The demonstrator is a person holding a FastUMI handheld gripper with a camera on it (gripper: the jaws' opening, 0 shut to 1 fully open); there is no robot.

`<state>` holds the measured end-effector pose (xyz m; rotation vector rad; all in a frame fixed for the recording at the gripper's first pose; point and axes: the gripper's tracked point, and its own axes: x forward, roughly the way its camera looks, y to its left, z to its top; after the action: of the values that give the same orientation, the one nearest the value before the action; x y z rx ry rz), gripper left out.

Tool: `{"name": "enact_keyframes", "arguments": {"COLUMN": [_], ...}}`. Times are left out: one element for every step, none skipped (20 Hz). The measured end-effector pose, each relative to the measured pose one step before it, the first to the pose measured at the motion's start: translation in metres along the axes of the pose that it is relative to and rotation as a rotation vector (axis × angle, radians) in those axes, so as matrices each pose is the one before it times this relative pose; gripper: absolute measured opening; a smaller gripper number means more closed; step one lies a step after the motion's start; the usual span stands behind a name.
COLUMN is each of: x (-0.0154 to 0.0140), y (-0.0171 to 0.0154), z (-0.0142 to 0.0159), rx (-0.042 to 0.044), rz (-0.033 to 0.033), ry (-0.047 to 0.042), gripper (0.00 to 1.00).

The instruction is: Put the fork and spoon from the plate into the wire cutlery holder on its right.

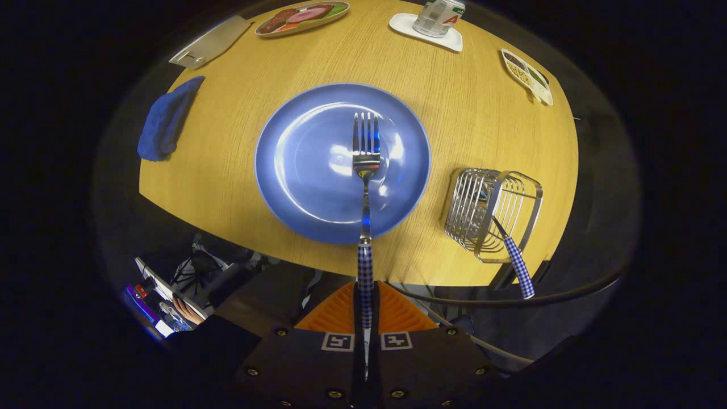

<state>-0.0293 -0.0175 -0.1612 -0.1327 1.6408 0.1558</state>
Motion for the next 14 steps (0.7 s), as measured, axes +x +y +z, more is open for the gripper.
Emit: {"name": "enact_keyframes", "arguments": {"x": [-0.00336, -0.00605, -0.0057, -0.00478, -0.00448, -0.00321, -0.00275, -0.00235, -0.00186, -0.0026, -0.00279, -0.00203, -0.00192, -0.00172], "y": [-0.0066, -0.00672, -0.00735, -0.00822, -0.00732, -0.00826, -0.00904, -0.00957, -0.00963, -0.00998, -0.00942, -0.00959, -0.00946, -0.00776], "z": [-0.00962, -0.00956, -0.01013, -0.00854, -0.01023, -0.00916, -0.0091, -0.00757, -0.00787, -0.007, -0.00599, -0.006, -0.00506, -0.00526], "rx": [-0.00229, 0.00011, 0.00043, -0.00156, 0.00149, -0.00177, -0.0001, -0.0022, -0.00431, -0.00776, -0.01068, -0.01248, -0.01388, -0.01216], "rz": [-0.00373, -0.00125, -0.00283, -0.00646, -0.00785, -0.00483, -0.00831, -0.01068, -0.00937, -0.01317, -0.01248, -0.01749, -0.02127, -0.01496], "ry": [0.00501, 0.00545, 0.00679, 0.00695, 0.00798, 0.01354, 0.01584, 0.01571, 0.02174, 0.02109, 0.01966, 0.01881, 0.02144, 0.02172], "gripper": [0.03, 0.03, 0.03, 0.03, 0.03, 0.03, 0.03, 0.03, 0.03, 0.03, 0.03, 0.03, 0.03, 0.03]}}
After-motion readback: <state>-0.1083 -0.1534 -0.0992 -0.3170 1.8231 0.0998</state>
